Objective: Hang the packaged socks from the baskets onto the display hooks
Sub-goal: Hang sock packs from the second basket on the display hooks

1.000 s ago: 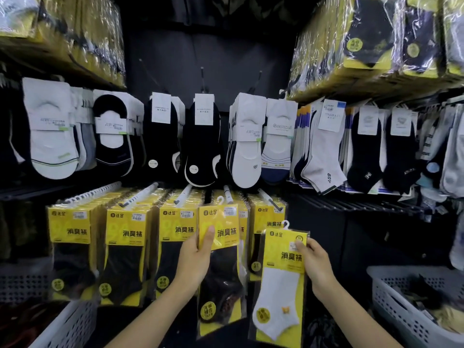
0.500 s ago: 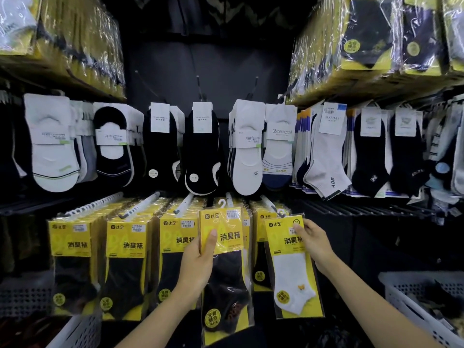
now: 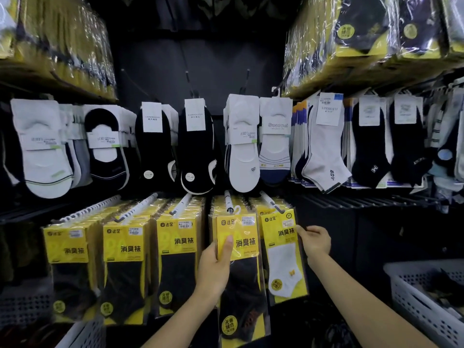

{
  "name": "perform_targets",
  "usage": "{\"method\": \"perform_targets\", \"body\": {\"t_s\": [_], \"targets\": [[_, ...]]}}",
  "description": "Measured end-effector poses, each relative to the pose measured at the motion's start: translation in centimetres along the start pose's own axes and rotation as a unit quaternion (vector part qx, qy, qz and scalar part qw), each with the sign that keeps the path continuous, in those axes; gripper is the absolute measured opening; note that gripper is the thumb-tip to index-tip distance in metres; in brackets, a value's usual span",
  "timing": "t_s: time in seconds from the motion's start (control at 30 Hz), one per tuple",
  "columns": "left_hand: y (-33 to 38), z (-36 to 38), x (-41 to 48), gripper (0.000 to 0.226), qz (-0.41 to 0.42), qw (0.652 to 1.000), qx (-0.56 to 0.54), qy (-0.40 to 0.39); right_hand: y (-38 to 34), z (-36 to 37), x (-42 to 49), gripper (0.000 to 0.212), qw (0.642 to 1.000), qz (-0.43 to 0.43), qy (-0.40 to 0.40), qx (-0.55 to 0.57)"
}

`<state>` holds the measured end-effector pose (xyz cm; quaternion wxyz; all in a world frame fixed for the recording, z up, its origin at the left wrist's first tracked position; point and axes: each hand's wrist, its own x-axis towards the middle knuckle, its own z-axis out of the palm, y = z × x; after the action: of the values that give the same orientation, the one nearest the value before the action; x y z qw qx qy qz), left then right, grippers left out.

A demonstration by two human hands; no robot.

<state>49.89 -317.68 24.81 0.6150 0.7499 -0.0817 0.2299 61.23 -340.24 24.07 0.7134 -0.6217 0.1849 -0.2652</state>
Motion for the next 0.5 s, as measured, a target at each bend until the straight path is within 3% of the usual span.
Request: {"method": "perform_targets", "body": {"t_s": [0.1, 0.2, 0.37, 0.5], "targets": [[-0.2, 0.7, 0.1, 0.023, -0.005, 1.000, 0.002, -0.010, 0.6, -1.1, -0.7, 0.034, 1.000, 0.026, -0.009, 0.003], [-0.1, 1.7, 0.0, 0.018, -0.011, 0.999, -0.032, -0.024, -0.2, -2.1, -3.0, 0.026, 0.993, -0.002, -0.120, 0.018], [-0.1, 4.2, -0.5, 0.012, -0.039, 0.995, -0.050, -0.078, -2.2, -3.0, -7.5, 0.032, 0.950, -0.016, -0.310, 0.022], [-0.3, 6.0, -0.5, 0.016, -0.058, 0.990, -0.067, -0.114, -1.8, -3.9, -8.5, 0.022, 0.945, -0.042, -0.324, 0.027]]}}
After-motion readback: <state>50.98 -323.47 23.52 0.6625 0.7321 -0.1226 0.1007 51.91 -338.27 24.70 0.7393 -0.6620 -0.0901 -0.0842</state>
